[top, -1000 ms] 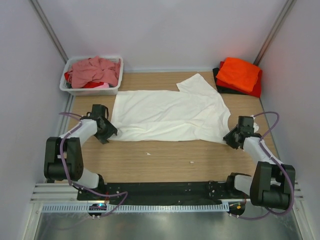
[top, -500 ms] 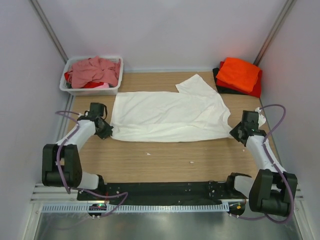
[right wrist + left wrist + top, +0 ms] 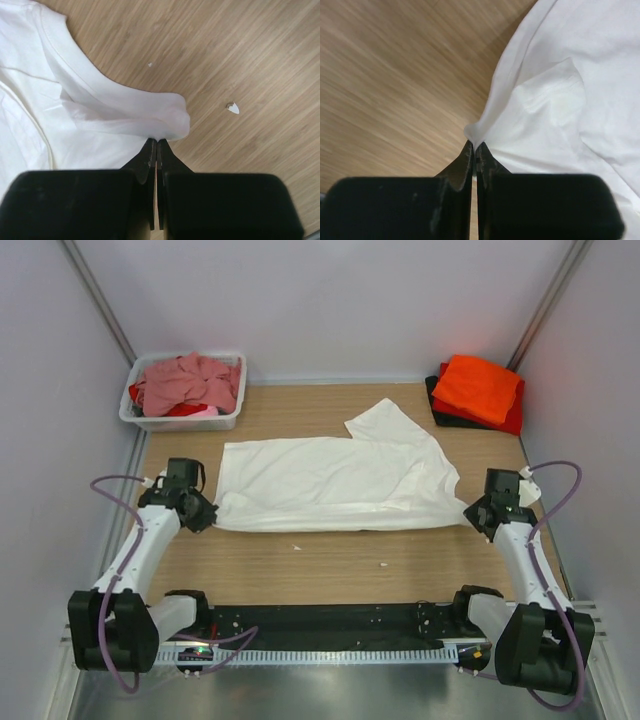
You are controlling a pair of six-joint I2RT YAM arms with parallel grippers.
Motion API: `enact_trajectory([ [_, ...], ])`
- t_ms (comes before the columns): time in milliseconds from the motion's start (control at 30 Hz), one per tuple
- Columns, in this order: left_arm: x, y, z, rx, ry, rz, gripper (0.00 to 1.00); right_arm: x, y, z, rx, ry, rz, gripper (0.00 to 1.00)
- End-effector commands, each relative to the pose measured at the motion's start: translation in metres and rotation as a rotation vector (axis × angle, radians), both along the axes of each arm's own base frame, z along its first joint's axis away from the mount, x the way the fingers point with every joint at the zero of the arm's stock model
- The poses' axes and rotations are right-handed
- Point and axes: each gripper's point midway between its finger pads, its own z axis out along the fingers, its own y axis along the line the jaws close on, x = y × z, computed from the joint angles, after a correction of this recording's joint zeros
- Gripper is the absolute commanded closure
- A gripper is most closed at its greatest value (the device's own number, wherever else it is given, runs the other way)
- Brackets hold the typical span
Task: Fold and stack the t-shirts
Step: Fold the tshirt
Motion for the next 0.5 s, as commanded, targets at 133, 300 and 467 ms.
enact_trajectory([
  [133,-0.033,0.0,0.006,-0.017,0.051,0.015,0.59,-0.007,-0.014,0.013,-0.041,-0.03,-0.098,0.23],
  [300,-0.021,-0.013,0.054,-0.051,-0.049,-0.107,0.34,-0.003,-0.024,0.038,-0.101,-0.071,-0.105,0.05],
  [467,-0.014,-0.01,0.092,0.027,-0.11,-0.278,0.33,0.028,0.008,0.065,-0.016,-0.174,0.132,0.1],
])
